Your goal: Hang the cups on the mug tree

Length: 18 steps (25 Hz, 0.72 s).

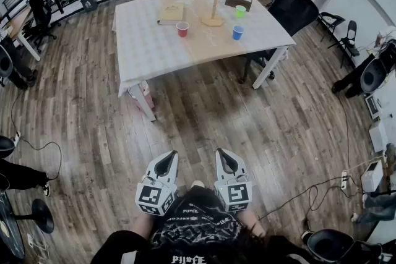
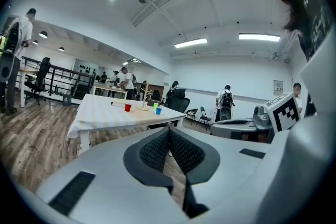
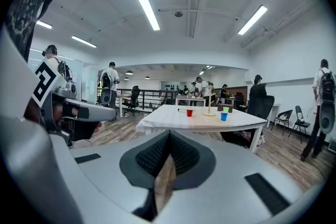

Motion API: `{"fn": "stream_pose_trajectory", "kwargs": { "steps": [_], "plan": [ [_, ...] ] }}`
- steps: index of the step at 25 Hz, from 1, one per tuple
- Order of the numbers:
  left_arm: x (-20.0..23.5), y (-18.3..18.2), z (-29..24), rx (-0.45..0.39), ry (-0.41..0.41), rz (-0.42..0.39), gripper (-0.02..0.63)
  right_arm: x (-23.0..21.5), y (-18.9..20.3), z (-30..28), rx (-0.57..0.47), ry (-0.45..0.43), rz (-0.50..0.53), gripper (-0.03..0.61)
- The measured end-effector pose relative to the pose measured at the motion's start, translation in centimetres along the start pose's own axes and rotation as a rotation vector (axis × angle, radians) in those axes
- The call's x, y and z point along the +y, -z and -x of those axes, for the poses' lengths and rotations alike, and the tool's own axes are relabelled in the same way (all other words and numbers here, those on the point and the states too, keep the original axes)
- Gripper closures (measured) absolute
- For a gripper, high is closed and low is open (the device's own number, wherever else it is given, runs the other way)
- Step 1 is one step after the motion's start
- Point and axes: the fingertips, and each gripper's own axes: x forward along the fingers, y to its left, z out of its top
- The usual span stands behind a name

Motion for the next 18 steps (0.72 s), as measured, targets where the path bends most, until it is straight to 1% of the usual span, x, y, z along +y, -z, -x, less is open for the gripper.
{"fn": "stream_pose_trajectory", "kwargs": {
  "steps": [7, 10, 14, 18],
  "plan": [
    [1.9, 0.1, 1.9, -0.008, -0.029, -0.004, 0.594, 0.2, 1.1, 0.7, 0.011, 0.06, 0.004, 0.572],
    [1.7, 0.3, 2.1, -0.005, -0.027, -0.007, 0.594, -0.1, 1.1, 1.1, 0.001, 0.065, -0.011, 0.572],
    [0.7, 0.6, 1.9, -0.006, -0.017, -0.016, 0.594, -0.6, 1.3, 1.2, -0.007, 0.052, -0.049, 0.572],
    [0.1, 0.8, 0.9, -0.001, -0.015, -0.024, 0.594, -1.9, 1.4, 1.0, -0.009, 0.06, -0.05, 0.571]
  ]
}}
